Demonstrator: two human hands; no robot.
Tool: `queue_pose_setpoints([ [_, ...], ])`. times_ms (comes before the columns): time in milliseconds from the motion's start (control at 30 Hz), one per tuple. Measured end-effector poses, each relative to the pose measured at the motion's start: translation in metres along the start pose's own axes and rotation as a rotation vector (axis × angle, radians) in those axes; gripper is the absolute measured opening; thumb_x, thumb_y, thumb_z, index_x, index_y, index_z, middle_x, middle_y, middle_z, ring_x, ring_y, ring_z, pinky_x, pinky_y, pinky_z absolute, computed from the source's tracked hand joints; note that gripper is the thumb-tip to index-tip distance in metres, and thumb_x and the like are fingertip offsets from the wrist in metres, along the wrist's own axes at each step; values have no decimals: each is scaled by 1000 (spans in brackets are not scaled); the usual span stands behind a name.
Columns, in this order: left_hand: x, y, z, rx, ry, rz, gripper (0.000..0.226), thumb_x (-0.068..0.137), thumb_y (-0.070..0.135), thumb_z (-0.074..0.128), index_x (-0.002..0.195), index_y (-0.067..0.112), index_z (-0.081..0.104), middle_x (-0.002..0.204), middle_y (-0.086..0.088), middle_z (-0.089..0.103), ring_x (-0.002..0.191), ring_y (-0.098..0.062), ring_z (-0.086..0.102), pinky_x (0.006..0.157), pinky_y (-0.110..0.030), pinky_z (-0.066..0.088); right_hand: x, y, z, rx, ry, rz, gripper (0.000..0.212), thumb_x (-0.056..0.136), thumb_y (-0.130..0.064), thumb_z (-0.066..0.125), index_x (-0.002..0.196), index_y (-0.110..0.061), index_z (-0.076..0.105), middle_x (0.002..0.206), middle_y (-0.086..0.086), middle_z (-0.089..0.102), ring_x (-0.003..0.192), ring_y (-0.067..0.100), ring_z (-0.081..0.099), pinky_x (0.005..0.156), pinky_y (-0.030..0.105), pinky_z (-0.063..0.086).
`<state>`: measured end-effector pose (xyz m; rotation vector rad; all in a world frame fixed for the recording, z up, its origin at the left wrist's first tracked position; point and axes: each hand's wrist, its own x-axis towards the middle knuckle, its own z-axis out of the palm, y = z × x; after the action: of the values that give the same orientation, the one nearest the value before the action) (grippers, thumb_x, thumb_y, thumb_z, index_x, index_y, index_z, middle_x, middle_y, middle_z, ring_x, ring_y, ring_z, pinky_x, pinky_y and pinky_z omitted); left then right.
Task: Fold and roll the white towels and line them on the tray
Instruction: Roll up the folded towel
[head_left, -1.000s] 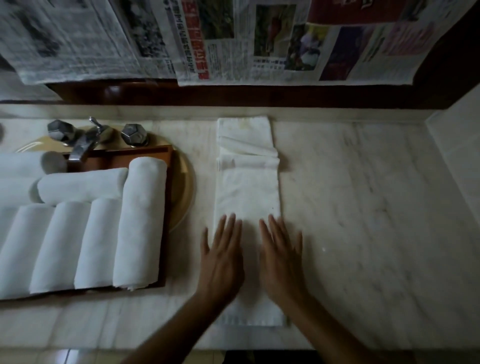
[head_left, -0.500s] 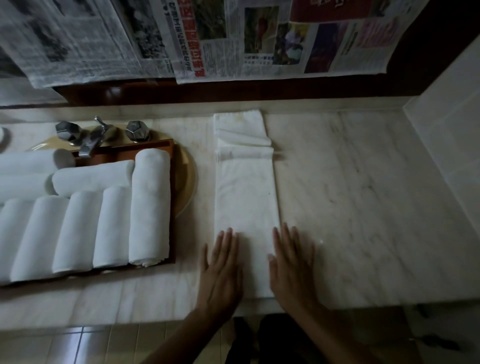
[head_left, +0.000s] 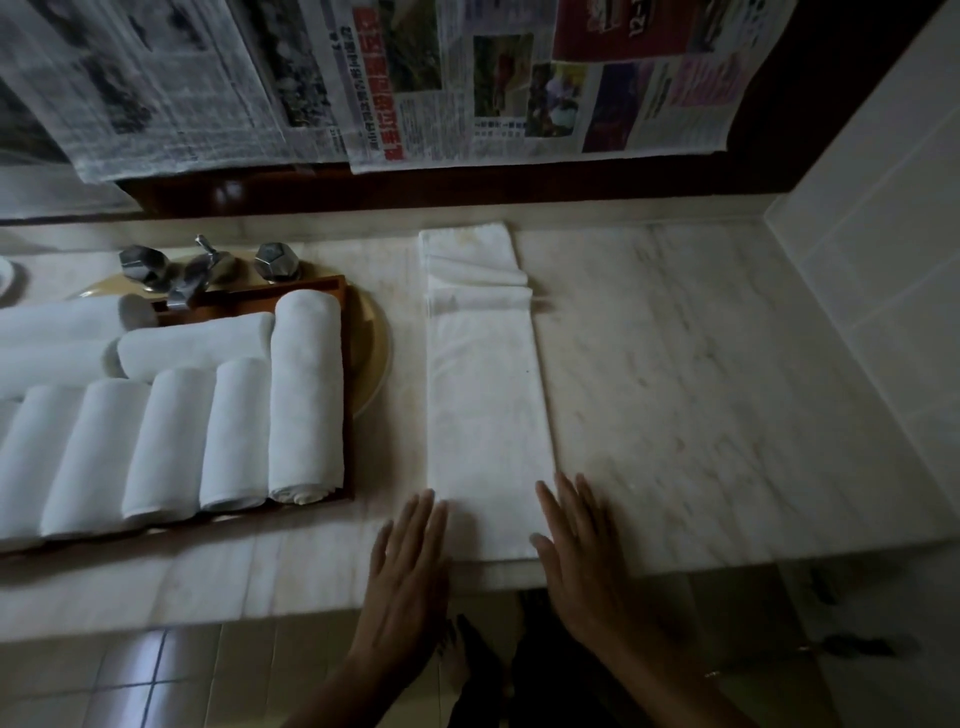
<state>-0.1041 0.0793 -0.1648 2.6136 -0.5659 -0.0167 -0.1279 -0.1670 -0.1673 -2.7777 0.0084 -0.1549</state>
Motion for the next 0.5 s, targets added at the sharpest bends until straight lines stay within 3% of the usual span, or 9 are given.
queue_pose_setpoints([
  [67, -13, 1, 6, 12, -60, 138, 56, 94, 24, 46, 148, 15, 50, 157, -5, 44, 147, -28, 38, 117, -41, 28, -19, -4, 7, -10, -25, -183, 53, 100, -35, 50, 151, -19, 47, 162, 5, 38, 152, 27, 30, 115, 53, 32],
  [133, -18, -4, 6, 11, -87, 238, 51, 90, 24, 51, 140, 16, 59, 145, -3, 54, 137, -26, 48, 114, -35, 33, -34, 1, 12, -56, -65, -301, 56, 94, -30, 59, 148, -17, 51, 160, 5, 41, 150, 26, 35, 113, 49, 35],
  [200, -14, -6, 0, -11, -105, 285, 43, 91, 24, 54, 132, 19, 64, 137, 1, 57, 130, -22, 52, 109, -30, 38, -37, 10, 14, -32, -65, -302, 54, 94, -21, 60, 147, -17, 54, 158, 3, 43, 148, 25, 37, 115, 44, 34],
  [300, -8, -5, -10, -24, -150, 331, 30, 91, 19, 59, 121, 24, 64, 122, 6, 58, 108, -18, 58, 91, -25, 43, -34, 16, 11, 22, -14, -268, 39, 95, -18, 51, 131, -18, 66, 145, 2, 56, 136, 23, 51, 107, 41, 45],
  [400, -8, -5, -16, -25, -193, 328, 38, 87, 10, 66, 122, 26, 64, 116, 10, 58, 100, -13, 54, 85, -23, 44, -33, 21, 7, 60, 43, -296, 30, 92, -20, 53, 114, -18, 73, 128, 1, 63, 119, 21, 61, 94, 39, 55],
  [500, -9, -4, -19, -33, -203, 326, 34, 86, 9, 71, 113, 29, 66, 107, 13, 61, 95, -10, 55, 81, -23, 45, -32, 30, 2, 127, 76, -321, 23, 90, -16, 57, 105, -17, 75, 112, -1, 65, 104, 19, 64, 86, 33, 55],
])
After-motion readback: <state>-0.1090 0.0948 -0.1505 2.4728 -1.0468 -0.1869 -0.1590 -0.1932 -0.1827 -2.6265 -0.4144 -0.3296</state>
